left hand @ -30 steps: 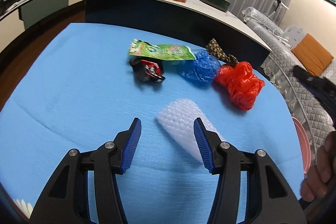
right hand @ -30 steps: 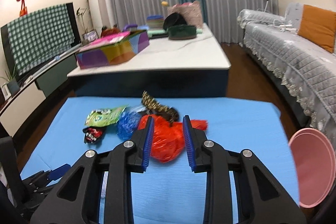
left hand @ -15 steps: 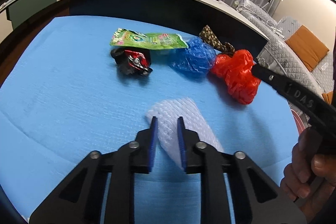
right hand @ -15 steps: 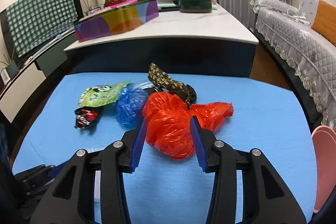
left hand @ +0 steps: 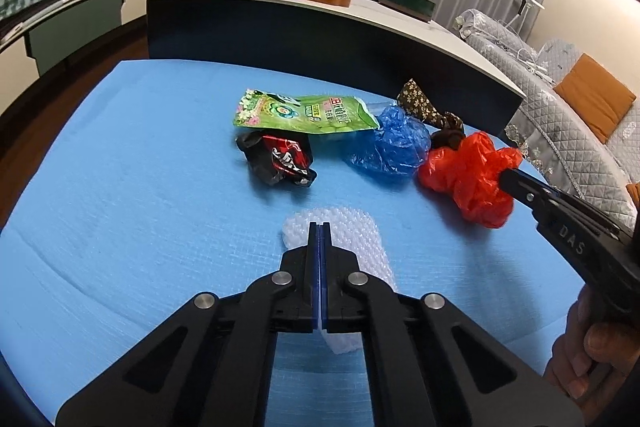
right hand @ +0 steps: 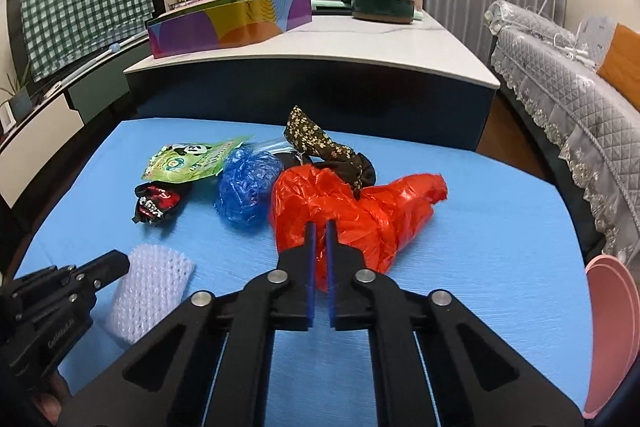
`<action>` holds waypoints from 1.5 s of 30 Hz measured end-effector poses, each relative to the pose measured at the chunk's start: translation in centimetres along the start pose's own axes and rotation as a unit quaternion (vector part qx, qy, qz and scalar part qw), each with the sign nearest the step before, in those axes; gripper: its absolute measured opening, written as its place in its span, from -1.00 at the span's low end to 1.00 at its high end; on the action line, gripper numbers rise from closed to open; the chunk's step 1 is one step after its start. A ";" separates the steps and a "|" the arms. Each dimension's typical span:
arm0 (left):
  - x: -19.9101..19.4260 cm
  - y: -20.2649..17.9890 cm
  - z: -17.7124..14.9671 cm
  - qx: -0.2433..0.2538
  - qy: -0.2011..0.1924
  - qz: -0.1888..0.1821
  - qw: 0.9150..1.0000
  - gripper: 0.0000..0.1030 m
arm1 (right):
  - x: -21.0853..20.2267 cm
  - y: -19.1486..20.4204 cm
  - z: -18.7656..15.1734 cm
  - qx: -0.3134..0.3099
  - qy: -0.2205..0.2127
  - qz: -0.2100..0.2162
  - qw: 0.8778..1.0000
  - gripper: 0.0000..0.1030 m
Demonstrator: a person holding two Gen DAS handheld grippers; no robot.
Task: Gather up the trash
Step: 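Lift the bubble wrap with the left gripper while the right grasps the orange-red bag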
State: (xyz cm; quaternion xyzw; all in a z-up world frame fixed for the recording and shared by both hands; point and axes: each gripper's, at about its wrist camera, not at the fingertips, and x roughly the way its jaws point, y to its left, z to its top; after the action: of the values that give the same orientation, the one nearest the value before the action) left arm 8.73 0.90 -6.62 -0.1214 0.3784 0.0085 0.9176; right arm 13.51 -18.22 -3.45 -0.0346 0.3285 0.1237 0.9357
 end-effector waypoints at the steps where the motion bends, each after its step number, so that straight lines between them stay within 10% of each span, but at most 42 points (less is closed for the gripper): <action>1: 0.0 -0.1 0.0 0.000 -0.001 0.000 1.000 -1.00 | -0.3 0.0 0.0 -0.003 -0.004 -0.001 1.000 -0.93; 6: -0.4 0.3 0.2 -0.017 -0.008 -0.015 1.000 -0.96 | -2.1 -0.5 0.4 0.002 -0.022 -0.006 1.000 -0.94; 10: 0.4 0.2 -0.5 -0.027 0.016 -0.016 0.999 -0.09 | -3.4 -1.4 0.6 0.012 -0.029 -0.007 0.999 -0.94; 20: 0.8 -1.3 -0.9 -0.003 0.024 0.009 1.000 -0.72 | -5.6 -3.3 -0.2 0.022 -0.034 -0.016 0.999 -0.94; 45: -4.5 -8.6 0.4 0.072 -0.077 -0.032 0.994 -0.74 | -12.3 -7.6 -2.0 0.042 -0.067 -0.049 0.996 -0.94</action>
State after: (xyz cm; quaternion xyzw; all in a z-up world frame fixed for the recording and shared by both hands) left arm 6.73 -7.00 -1.40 -0.0662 0.3019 -0.0393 0.9502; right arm 4.96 -28.39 2.56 -0.0029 0.2678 0.0657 0.9612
